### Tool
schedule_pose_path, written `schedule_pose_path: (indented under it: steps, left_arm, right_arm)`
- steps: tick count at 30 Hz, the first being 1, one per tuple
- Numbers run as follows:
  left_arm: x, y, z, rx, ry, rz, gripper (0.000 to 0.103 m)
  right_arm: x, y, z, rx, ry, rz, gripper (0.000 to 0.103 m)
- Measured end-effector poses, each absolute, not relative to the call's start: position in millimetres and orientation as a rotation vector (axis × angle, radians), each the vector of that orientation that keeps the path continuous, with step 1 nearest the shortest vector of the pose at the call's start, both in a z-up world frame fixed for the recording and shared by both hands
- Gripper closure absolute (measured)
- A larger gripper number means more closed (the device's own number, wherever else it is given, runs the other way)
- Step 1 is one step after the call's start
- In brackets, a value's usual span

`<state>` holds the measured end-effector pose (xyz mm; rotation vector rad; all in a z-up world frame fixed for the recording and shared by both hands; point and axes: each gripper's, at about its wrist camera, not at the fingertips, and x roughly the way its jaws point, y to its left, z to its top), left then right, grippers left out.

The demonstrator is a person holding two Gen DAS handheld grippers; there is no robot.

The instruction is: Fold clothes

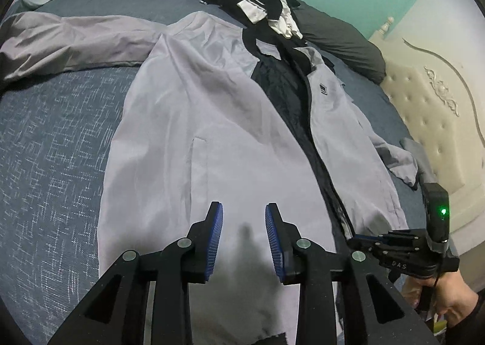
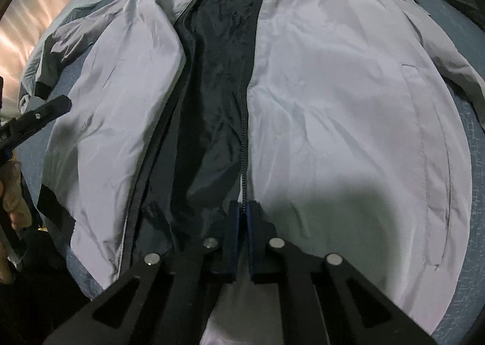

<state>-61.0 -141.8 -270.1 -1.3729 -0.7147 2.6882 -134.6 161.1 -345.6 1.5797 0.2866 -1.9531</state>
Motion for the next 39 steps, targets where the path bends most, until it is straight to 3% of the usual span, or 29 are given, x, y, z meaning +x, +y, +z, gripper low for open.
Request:
schedule_pose_path:
  steps: [7, 15, 23, 25, 27, 39]
  left_arm:
    - [-60, -144, -282, -1.366, -0.744, 2.673, 0.071]
    - [-58, -151, -282, -1.337, -0.773, 2.687, 0.071]
    - [-59, -167, -276, -1.316, -0.792, 2.714, 0.071]
    - [-63, -171, -273, -1.310, -0.789, 2.722, 0.071]
    - [-71, -178, -269, -1.304, -0.779, 2.731, 0.071]
    - [-131, -200, -276, -1.336, -0.717, 2.743, 0.071]
  right_arm:
    - [-136, 150, -331, 1.524, 0.161, -1.905, 0.100]
    - [-144, 132, -346, 1.614, 0.148, -1.843, 0.100]
    - [-171, 152, -301, 1.521, -0.079, -1.896, 0.096]
    - [-184, 151, -290, 1.479, -0.089, -1.933, 0.090]
    - [-200, 146, -284, 1.461, -0.106, -1.949, 0.075]
    - [-301, 71, -305, 1.443, -0.148, -1.967, 0.073]
